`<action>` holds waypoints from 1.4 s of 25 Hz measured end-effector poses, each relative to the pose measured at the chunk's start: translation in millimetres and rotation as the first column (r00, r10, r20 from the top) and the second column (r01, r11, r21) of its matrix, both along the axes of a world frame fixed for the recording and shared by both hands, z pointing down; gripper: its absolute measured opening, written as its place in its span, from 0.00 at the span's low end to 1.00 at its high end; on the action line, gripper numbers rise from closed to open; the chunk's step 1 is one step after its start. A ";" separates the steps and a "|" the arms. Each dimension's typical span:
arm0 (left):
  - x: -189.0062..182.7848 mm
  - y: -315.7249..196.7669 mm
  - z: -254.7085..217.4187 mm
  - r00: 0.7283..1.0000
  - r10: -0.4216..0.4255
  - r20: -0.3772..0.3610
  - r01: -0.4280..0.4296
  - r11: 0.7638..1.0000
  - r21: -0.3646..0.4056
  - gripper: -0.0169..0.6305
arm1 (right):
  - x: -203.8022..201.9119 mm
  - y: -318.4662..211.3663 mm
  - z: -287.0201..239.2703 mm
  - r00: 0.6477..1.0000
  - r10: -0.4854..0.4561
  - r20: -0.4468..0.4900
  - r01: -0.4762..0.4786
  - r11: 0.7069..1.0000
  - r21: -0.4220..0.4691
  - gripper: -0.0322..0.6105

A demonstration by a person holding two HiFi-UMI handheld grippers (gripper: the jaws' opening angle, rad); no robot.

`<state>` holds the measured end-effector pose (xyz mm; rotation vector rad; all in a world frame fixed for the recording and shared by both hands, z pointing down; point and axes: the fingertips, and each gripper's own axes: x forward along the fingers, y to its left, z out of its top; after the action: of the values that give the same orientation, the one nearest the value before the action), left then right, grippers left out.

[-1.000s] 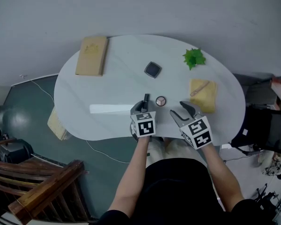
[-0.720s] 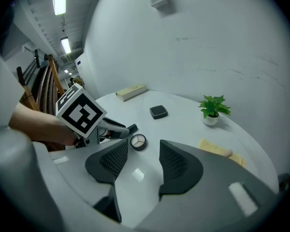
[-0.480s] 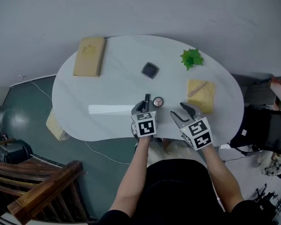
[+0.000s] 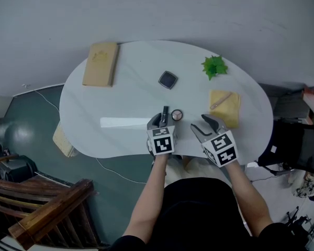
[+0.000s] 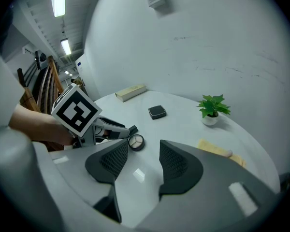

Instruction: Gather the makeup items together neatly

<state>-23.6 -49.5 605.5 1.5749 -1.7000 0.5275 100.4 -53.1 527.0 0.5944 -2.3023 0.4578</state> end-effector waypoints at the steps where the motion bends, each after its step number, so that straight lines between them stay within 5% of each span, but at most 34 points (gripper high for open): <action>1: -0.6 0.9 -1.8 1.000 -0.001 0.001 0.001 1.000 0.002 0.22 | -1.0 -1.0 -0.4 1.000 -0.001 0.003 0.001 1.000 0.001 0.38; 22: -43.6 20.9 -108.0 0.999 0.009 -0.040 0.001 0.969 0.246 0.21 | -81.0 -54.5 -4.1 0.995 -0.083 0.054 0.081 0.996 0.045 0.39; 35: -46.9 36.9 -135.6 0.999 0.034 -0.006 -0.031 0.966 0.258 0.21 | -121.6 -94.5 22.2 0.992 -0.128 -0.003 0.128 0.991 0.045 0.41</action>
<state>-70.6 -12.6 469.9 1.7870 -1.7947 0.3223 -21.2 -147.7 549.2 0.4641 -2.3393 0.3455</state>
